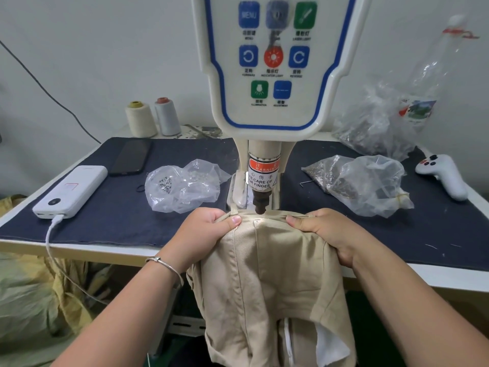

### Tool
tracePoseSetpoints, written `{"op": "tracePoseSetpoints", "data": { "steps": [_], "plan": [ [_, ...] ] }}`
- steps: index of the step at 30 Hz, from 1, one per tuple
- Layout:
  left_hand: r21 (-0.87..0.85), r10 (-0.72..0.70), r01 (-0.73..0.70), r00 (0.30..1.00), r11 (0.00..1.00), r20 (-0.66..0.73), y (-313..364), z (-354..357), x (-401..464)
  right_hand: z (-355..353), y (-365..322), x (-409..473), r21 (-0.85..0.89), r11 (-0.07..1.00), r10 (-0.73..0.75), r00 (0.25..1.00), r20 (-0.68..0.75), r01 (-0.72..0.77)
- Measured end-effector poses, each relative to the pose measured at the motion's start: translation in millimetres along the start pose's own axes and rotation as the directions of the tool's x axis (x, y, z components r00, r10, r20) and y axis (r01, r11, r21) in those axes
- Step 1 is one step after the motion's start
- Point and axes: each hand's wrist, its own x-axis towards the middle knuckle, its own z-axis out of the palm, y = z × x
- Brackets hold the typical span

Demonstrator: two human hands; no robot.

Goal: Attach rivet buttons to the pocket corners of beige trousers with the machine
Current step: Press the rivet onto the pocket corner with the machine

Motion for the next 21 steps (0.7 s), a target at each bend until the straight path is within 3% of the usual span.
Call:
{"op": "tracePoseSetpoints", "data": {
  "steps": [8, 18, 21],
  "plan": [
    [-0.007, -0.028, 0.028, 1.000, 1.000, 0.006, -3.7, -0.3, 4.5, -1.0, -1.3, 1.1, 0.029, 0.999, 0.015, 1.000, 0.005, -0.015],
    [-0.038, 0.036, -0.035, 0.999, 0.999, 0.039, -6.2, -3.1, -1.8, -1.6, 1.3, -3.6, 0.035, 0.999, -0.014, 1.000, 0.007, 0.014],
    [0.048, 0.048, -0.049, 0.998, 0.998, 0.029, -9.0, -1.7, 0.5, -1.8, 1.6, -5.4, -0.001, 1.000, -0.012, 1.000, -0.001, 0.012]
  ]
}}
